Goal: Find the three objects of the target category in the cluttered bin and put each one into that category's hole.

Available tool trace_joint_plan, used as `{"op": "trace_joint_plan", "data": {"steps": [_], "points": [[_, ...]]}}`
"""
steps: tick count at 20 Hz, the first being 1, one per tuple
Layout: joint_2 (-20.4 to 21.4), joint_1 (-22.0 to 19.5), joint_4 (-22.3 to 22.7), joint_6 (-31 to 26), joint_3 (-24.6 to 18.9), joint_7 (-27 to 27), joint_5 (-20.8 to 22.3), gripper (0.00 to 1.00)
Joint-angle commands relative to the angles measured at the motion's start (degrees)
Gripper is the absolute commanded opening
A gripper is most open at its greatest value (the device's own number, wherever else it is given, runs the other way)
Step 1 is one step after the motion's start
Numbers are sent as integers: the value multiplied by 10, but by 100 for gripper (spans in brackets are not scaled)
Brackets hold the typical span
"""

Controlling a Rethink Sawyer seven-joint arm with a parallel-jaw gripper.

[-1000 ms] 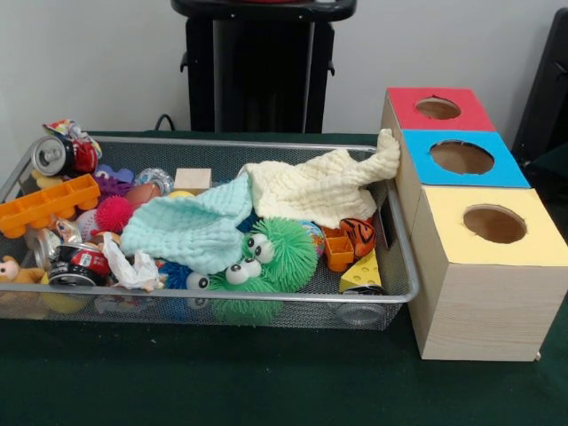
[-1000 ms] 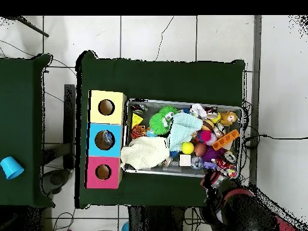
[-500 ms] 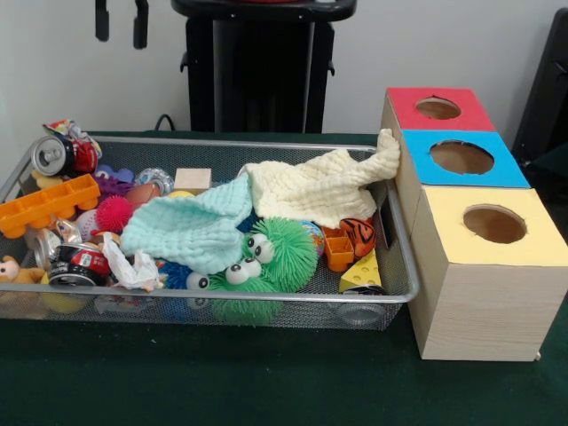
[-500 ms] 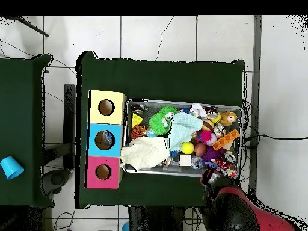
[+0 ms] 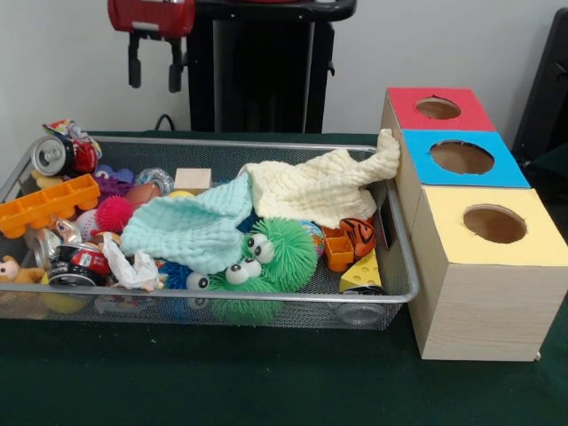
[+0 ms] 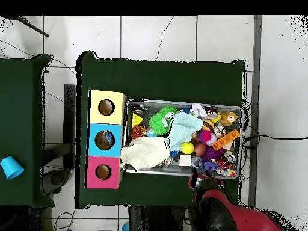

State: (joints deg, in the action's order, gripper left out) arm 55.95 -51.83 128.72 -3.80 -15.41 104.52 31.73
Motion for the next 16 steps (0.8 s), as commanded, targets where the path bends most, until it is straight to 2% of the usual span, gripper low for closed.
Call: {"op": "trace_joint_plan", "data": {"steps": [1, 4, 8, 16], "points": [[-84, 44, -20, 68, 62, 56, 59, 100], [-107, 52, -25, 93, 79, 53, 73, 100], [-145, 45, -42, 123, 91, 29, 118, 100], [-168, -49, -58, 94, 18, 9, 179, 100]]}}
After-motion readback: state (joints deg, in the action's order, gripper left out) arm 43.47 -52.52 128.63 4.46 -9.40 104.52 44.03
